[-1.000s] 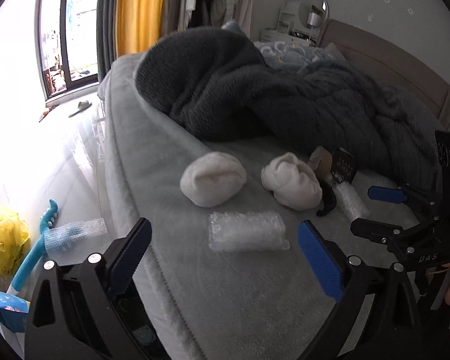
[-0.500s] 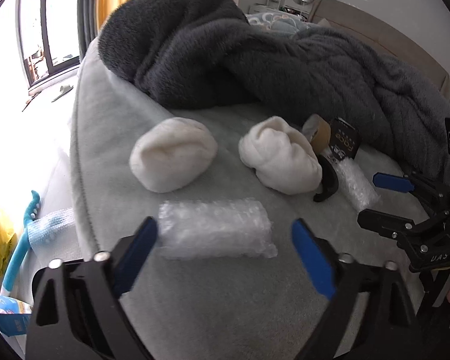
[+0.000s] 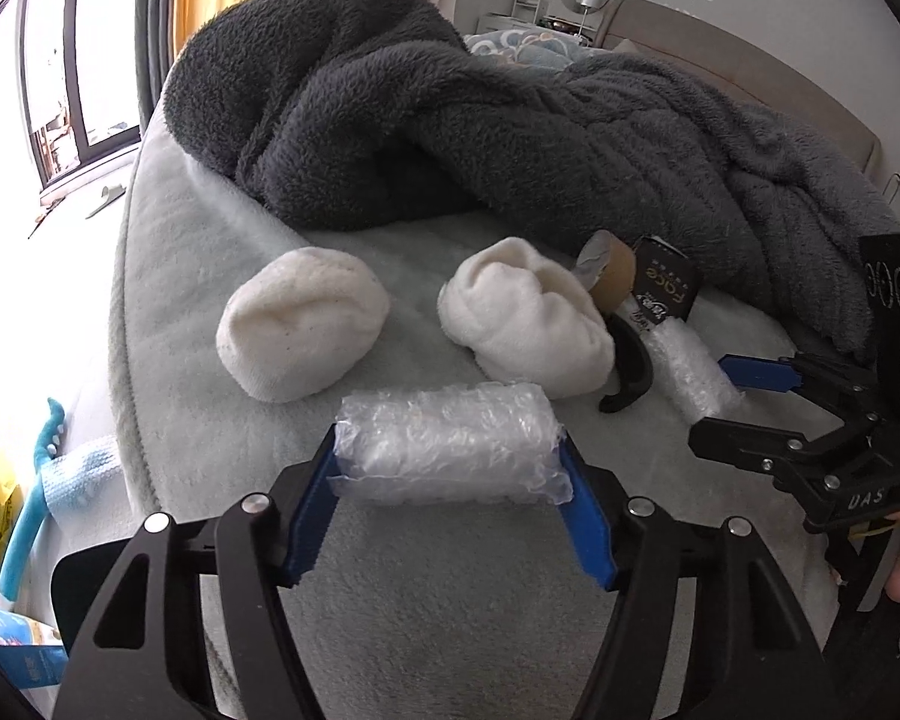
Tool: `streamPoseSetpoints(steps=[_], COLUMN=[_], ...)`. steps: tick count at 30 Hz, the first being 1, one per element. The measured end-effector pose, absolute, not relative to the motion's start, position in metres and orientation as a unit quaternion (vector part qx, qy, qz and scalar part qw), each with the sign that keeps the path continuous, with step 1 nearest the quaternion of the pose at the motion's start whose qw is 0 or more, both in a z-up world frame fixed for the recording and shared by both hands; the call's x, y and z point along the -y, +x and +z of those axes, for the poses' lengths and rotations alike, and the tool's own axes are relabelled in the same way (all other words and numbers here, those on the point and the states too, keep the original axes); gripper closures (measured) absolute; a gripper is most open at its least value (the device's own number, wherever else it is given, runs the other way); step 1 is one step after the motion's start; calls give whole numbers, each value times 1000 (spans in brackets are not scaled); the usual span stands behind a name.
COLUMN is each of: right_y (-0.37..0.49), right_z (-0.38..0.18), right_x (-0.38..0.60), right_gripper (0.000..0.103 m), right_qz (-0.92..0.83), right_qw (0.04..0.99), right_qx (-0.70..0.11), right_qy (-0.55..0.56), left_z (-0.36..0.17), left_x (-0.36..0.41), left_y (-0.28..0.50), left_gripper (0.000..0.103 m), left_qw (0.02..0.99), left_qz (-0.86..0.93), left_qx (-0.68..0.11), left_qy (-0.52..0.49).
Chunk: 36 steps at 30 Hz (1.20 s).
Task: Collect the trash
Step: 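Grasp the bubble-wrap roll with the left tool while the right tool grasps a clear plastic piece, then carry the bubble wrap and plastic piece over the black bin and open both tools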
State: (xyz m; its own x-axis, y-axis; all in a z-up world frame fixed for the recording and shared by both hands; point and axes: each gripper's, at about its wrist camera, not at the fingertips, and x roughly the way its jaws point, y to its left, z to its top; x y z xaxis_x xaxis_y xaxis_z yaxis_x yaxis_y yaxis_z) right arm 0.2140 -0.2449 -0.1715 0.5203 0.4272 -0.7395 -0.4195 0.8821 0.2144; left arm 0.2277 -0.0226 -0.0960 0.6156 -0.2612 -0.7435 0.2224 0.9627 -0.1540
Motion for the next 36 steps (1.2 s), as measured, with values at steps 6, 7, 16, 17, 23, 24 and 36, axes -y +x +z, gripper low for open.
streamPoseSetpoints(steps=[6, 7, 16, 17, 23, 24, 36], right_y=[213, 213, 219, 219, 219, 218, 203], right_z=[-167, -167, -170, -170, -165, -161, -119], right_x=[240, 239, 233, 232, 228, 228, 204], right_gripper=[12, 12, 43, 51, 60, 60, 60], right_qz=[246, 245, 236, 235, 230, 228, 244], right_qw=[874, 876, 874, 874, 874, 875, 890], right_qx=[-418, -416, -424, -425, -428, -427, -384], right_qy=[-1, -4, -14, -18, -16, -14, -17], left_z=[-87, -85, -64, -62, -58, -58, -51], left_x=[18, 17, 11, 12, 11, 9, -29], left_y=[225, 224, 215, 214, 208, 208, 199], left_gripper=[34, 34, 34, 34, 34, 34, 34], left_qw=[905, 908, 924, 926, 927, 928, 933], left_qz=[-135, -134, -131, -131, -133, -131, -94], left_qx=[-400, -395, -354, -351, -348, -348, -341], left_qy=[-45, -49, -51, -43, -28, -26, -64])
